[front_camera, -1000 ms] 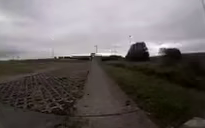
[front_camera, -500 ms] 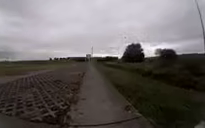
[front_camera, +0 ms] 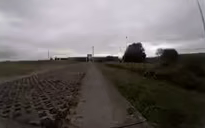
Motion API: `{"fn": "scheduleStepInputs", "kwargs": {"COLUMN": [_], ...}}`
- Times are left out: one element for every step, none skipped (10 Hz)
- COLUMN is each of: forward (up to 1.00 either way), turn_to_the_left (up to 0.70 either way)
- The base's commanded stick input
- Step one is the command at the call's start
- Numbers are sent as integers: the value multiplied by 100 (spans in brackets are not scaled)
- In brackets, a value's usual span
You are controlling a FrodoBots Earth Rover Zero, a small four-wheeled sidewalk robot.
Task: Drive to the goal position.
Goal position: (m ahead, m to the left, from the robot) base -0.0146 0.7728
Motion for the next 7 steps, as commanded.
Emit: {"fn": "scheduleStepInputs", "kwargs": {"forward": [70, 70, 70, 70, 70, 70, 70], "turn_to_the_left": [0, 0, 0, 0, 0, 0, 0]}}
